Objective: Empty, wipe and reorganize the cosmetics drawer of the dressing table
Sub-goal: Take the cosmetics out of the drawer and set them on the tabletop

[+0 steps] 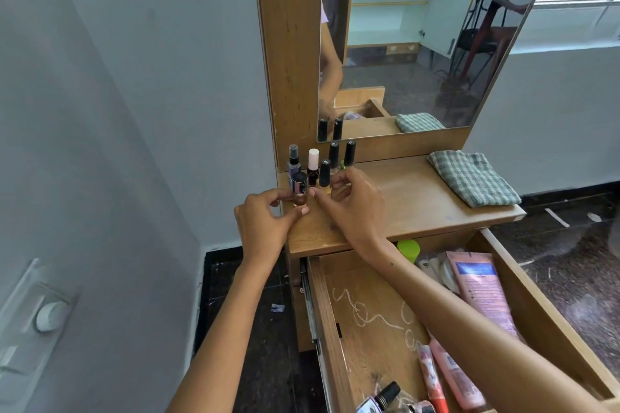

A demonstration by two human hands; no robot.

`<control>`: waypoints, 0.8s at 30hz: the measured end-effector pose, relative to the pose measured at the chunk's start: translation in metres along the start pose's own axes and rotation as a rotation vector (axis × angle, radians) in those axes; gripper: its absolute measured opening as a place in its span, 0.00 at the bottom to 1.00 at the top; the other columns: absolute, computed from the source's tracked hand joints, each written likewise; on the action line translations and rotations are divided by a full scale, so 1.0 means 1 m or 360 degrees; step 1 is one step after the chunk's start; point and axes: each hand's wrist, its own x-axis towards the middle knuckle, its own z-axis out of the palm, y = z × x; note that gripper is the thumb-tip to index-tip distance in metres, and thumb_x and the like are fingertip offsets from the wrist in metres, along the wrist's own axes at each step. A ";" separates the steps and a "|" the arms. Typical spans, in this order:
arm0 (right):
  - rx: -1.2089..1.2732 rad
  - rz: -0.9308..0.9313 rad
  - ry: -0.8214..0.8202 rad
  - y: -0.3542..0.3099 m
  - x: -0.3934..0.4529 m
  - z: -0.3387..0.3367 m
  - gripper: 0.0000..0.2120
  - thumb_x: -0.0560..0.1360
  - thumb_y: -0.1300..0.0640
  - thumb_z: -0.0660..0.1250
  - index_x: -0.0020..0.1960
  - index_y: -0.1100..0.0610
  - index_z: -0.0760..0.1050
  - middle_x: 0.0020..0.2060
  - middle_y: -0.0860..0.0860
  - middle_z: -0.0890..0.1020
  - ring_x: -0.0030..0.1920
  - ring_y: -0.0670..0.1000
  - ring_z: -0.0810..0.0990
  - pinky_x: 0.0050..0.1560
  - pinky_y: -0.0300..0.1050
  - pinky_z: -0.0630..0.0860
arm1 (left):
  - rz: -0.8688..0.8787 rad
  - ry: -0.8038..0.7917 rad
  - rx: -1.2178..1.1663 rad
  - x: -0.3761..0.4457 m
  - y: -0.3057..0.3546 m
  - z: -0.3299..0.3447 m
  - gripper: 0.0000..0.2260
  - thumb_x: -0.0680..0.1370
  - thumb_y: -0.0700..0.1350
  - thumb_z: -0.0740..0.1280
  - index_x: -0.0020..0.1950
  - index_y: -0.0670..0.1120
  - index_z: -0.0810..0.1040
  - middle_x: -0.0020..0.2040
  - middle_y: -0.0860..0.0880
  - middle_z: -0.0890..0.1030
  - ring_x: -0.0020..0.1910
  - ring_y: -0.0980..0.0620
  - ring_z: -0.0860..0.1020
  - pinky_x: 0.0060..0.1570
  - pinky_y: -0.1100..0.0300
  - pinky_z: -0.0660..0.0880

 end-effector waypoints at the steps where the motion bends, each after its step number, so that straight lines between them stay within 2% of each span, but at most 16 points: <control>1: 0.0032 0.0000 0.0002 0.001 -0.003 -0.004 0.17 0.69 0.42 0.72 0.48 0.53 0.74 0.43 0.45 0.78 0.40 0.43 0.76 0.38 0.36 0.74 | -0.0018 -0.0005 -0.0007 -0.003 0.001 -0.003 0.14 0.67 0.52 0.75 0.50 0.50 0.82 0.46 0.57 0.79 0.47 0.56 0.74 0.55 0.42 0.71; 3: 0.0114 -0.0025 -0.0004 0.004 -0.014 -0.018 0.18 0.70 0.42 0.71 0.50 0.53 0.74 0.46 0.46 0.78 0.41 0.43 0.78 0.38 0.41 0.78 | -0.0028 0.0017 -0.0029 -0.015 0.002 -0.011 0.16 0.68 0.53 0.74 0.53 0.51 0.81 0.49 0.59 0.78 0.48 0.56 0.74 0.55 0.42 0.72; 5: 0.0209 -0.0184 -0.0098 0.009 -0.030 -0.041 0.13 0.72 0.44 0.68 0.50 0.53 0.75 0.44 0.44 0.79 0.42 0.42 0.79 0.38 0.39 0.79 | 0.0033 0.0059 -0.0066 -0.035 0.006 -0.020 0.15 0.69 0.52 0.72 0.54 0.51 0.80 0.50 0.61 0.77 0.49 0.56 0.75 0.54 0.43 0.73; 7: 0.0182 -0.0417 -0.0415 0.017 -0.050 -0.066 0.10 0.75 0.47 0.66 0.47 0.52 0.77 0.42 0.43 0.80 0.40 0.41 0.80 0.38 0.35 0.78 | 0.0102 0.0039 -0.0065 -0.061 0.011 -0.027 0.14 0.70 0.53 0.70 0.54 0.51 0.79 0.50 0.60 0.79 0.50 0.56 0.76 0.54 0.44 0.73; 10: -0.0226 -0.0786 -0.0975 0.033 -0.074 -0.079 0.05 0.74 0.51 0.69 0.48 0.51 0.80 0.42 0.43 0.81 0.39 0.40 0.79 0.37 0.33 0.75 | 0.0180 -0.0063 0.0021 -0.092 0.013 -0.031 0.13 0.73 0.55 0.68 0.54 0.52 0.80 0.50 0.58 0.80 0.51 0.57 0.75 0.54 0.46 0.72; 12: -0.0389 -0.0951 -0.1197 0.041 -0.091 -0.075 0.11 0.69 0.54 0.74 0.50 0.50 0.80 0.45 0.46 0.82 0.42 0.46 0.80 0.36 0.35 0.73 | 0.0212 -0.0110 0.0062 -0.106 0.010 -0.032 0.11 0.74 0.54 0.68 0.53 0.52 0.81 0.50 0.58 0.80 0.53 0.57 0.75 0.53 0.46 0.72; 15: -0.0487 -0.0899 -0.1498 0.047 -0.106 -0.062 0.21 0.65 0.55 0.75 0.57 0.50 0.78 0.53 0.50 0.82 0.51 0.53 0.80 0.40 0.44 0.76 | 0.0230 -0.0152 0.0063 -0.115 0.011 -0.031 0.09 0.73 0.53 0.67 0.51 0.53 0.81 0.50 0.60 0.80 0.53 0.59 0.74 0.53 0.45 0.72; 18: -0.0575 -0.0955 -0.1583 0.056 -0.108 -0.053 0.19 0.68 0.53 0.73 0.59 0.50 0.76 0.54 0.50 0.80 0.55 0.54 0.78 0.42 0.46 0.75 | 0.0225 -0.0200 0.0077 -0.118 0.012 -0.028 0.09 0.73 0.54 0.66 0.51 0.54 0.81 0.50 0.61 0.79 0.53 0.59 0.74 0.53 0.45 0.72; 22: -0.0535 -0.1186 -0.1519 0.064 -0.110 -0.057 0.07 0.70 0.56 0.72 0.46 0.52 0.76 0.44 0.48 0.81 0.49 0.51 0.78 0.33 0.44 0.76 | 0.0201 -0.0248 0.0071 -0.122 0.009 -0.025 0.07 0.73 0.50 0.70 0.50 0.54 0.81 0.51 0.60 0.79 0.54 0.58 0.74 0.53 0.44 0.72; 24: -0.0531 -0.1222 -0.1517 0.067 -0.108 -0.062 0.05 0.72 0.55 0.71 0.45 0.51 0.75 0.46 0.47 0.80 0.49 0.51 0.77 0.32 0.45 0.76 | 0.0200 -0.0247 0.0080 -0.124 0.009 -0.025 0.06 0.73 0.51 0.69 0.49 0.54 0.81 0.50 0.59 0.80 0.53 0.58 0.74 0.53 0.44 0.72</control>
